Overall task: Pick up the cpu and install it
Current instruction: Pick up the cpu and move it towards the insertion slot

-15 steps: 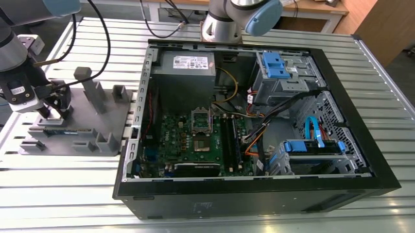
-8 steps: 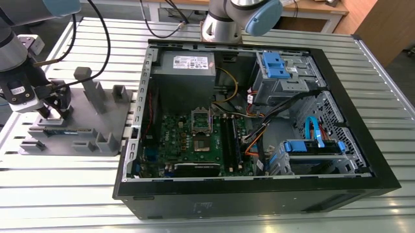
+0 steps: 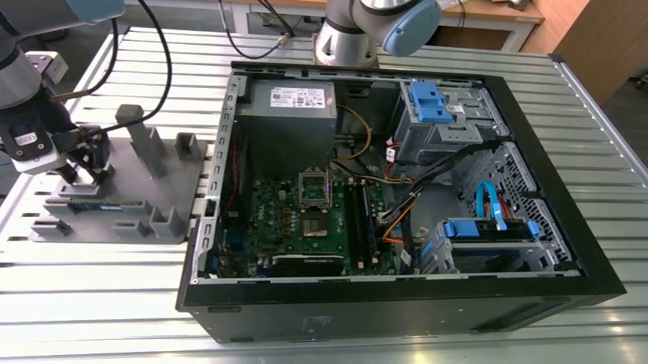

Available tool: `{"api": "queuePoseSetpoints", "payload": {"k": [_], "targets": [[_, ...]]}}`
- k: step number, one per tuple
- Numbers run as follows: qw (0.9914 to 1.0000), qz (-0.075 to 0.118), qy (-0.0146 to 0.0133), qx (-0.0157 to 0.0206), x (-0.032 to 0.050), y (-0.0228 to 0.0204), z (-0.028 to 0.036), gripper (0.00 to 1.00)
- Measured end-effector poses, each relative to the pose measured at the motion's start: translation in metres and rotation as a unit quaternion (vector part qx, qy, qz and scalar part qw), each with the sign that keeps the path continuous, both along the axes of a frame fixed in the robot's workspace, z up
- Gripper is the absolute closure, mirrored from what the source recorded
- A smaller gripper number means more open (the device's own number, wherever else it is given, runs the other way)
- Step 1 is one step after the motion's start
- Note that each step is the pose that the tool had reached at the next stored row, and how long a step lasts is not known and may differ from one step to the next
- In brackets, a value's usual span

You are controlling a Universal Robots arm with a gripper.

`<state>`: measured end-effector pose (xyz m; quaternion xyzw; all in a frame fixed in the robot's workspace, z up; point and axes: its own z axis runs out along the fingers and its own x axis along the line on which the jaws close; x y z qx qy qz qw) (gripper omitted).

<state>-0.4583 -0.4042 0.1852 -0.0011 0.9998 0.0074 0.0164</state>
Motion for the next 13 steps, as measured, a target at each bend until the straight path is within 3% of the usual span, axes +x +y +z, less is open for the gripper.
{"api": "queuePoseSetpoints", "payload": {"k": [13], "targets": [[1.00000,0.000,-0.0001,0.0015,-0.0055,0.0000,-0.0040,0.53]]}}
